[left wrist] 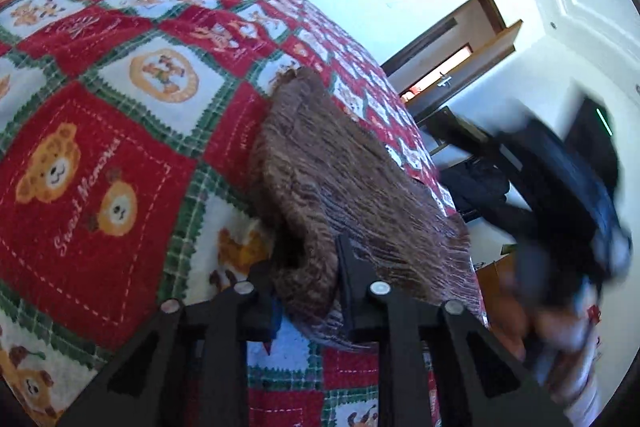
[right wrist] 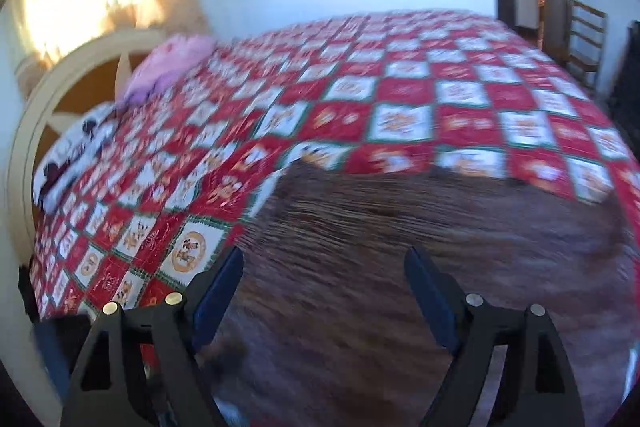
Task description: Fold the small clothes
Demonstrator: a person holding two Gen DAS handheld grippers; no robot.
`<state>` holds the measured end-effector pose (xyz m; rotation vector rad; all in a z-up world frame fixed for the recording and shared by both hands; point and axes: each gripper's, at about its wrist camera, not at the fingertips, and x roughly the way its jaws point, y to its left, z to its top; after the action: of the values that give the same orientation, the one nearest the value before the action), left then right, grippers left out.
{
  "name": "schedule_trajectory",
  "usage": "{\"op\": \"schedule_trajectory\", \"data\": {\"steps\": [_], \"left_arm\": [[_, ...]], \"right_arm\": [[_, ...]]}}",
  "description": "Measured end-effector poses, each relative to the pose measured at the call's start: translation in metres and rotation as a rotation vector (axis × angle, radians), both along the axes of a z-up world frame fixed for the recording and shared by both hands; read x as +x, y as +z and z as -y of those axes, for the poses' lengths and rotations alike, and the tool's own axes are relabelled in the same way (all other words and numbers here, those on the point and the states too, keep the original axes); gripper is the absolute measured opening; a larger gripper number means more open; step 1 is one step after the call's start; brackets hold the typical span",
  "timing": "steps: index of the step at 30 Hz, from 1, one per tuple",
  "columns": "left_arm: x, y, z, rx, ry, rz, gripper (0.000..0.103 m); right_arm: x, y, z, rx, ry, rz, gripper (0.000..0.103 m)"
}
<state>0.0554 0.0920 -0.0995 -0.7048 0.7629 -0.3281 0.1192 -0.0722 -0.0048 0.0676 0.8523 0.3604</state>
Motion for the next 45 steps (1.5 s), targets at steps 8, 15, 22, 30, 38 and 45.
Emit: {"op": "schedule_trajectory", "data": {"steps": [8,15,22,30,38,45], "left_arm": [[-0.003,-0.003,-0.002,-0.014,-0.013,0.016,0.017],[-0.001,-0.002,0.000,0.031,-0.019,0.023,0.017],[0.006,0.024,0.013,0.120,-0.102,0.090,0.017],[0.007,0.084,0.079,0.243,-0.294,0.286,0.016],[-0.001,0.097,0.203,0.292,-0.567,0.372,0.013],[-0.010,0.067,0.288,0.349,-0.703,0.341,0.013]], "right_arm": [[0.056,-0.050,-0.103,-0.192,0.173,-0.082,0.083],[0.059,-0.066,-0.112,-0.321,0.153,-0.059,0.026],[0.056,-0.040,-0.047,-0.003,0.073,-0.100,0.010],[0.041,0.017,0.059,0.237,-0.026,-0.053,0.010],[0.014,0.051,0.186,0.189,-0.110,-0.012,0.010],[0.010,0.013,0.264,0.072,-0.178,-0.075,0.010]]}}
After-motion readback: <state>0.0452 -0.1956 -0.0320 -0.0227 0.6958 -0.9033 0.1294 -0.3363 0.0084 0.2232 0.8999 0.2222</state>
